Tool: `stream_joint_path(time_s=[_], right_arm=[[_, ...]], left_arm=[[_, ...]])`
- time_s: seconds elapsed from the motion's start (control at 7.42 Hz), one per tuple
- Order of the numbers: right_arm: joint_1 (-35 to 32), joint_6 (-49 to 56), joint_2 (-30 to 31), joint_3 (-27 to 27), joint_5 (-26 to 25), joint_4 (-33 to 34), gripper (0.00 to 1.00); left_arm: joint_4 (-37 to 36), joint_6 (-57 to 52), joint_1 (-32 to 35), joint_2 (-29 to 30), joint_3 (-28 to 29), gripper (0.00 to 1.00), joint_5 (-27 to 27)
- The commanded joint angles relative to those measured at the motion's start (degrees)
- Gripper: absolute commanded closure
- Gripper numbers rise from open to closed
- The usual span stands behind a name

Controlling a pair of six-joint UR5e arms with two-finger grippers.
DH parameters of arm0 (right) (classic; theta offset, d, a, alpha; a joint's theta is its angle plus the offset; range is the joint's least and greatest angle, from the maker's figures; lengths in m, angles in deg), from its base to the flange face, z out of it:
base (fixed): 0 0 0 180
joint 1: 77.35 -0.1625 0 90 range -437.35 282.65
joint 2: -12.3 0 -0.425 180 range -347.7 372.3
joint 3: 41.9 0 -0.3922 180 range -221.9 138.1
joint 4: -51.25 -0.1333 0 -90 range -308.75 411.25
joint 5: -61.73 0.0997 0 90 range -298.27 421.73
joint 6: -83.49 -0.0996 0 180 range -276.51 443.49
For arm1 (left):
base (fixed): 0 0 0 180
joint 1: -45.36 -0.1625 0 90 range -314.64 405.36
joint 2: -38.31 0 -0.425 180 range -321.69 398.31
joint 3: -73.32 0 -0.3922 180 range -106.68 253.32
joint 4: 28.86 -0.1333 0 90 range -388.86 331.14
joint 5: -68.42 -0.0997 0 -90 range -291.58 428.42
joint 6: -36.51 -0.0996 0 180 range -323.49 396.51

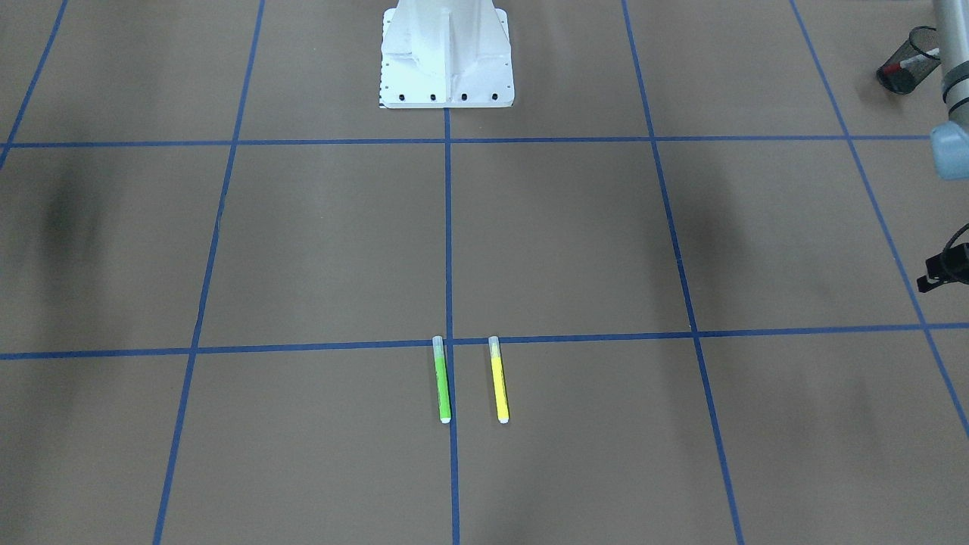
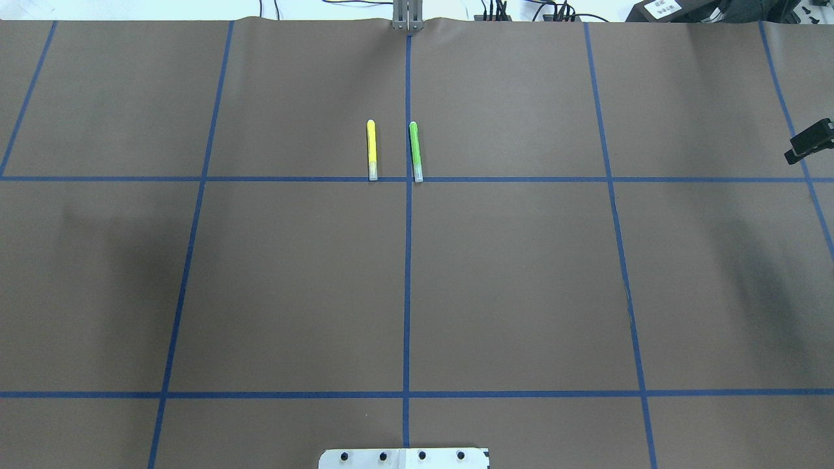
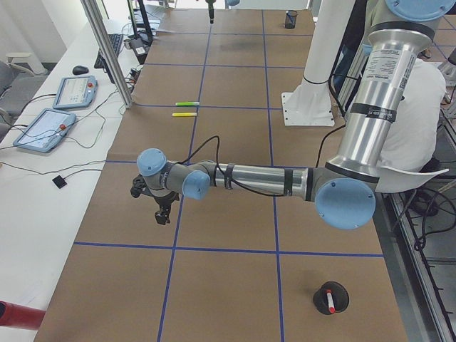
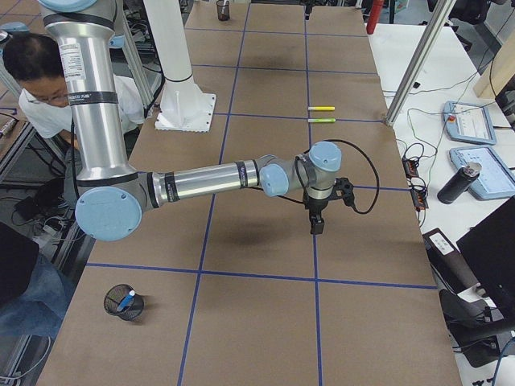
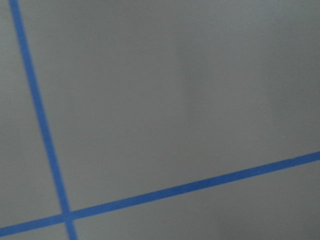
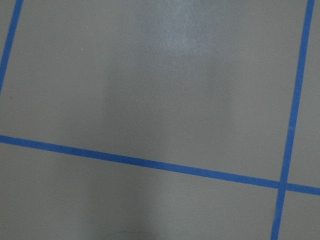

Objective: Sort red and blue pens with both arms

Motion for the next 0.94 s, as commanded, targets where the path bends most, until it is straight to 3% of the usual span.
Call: stream_joint_path(time_s=[0.0, 0.4, 0.81], right_arm=[[0.0, 0.5, 1.7, 0.0, 0.4, 0.5, 0.00], [-0.3, 0.5, 1.8, 0.5, 0.5, 0.6, 0.00], [-0.3, 0.5, 2.6, 1.0, 0.4, 0.3, 0.00]], left_arm=[[-8.6, -1.2, 1.5, -0.4, -3.8, 0.00, 0.5], [-1.2, -0.9, 1.2, -5.0, -4.0, 0.00, 0.2], [0.1, -0.7, 1.1, -4.9, -3.2, 0.00, 0.3]])
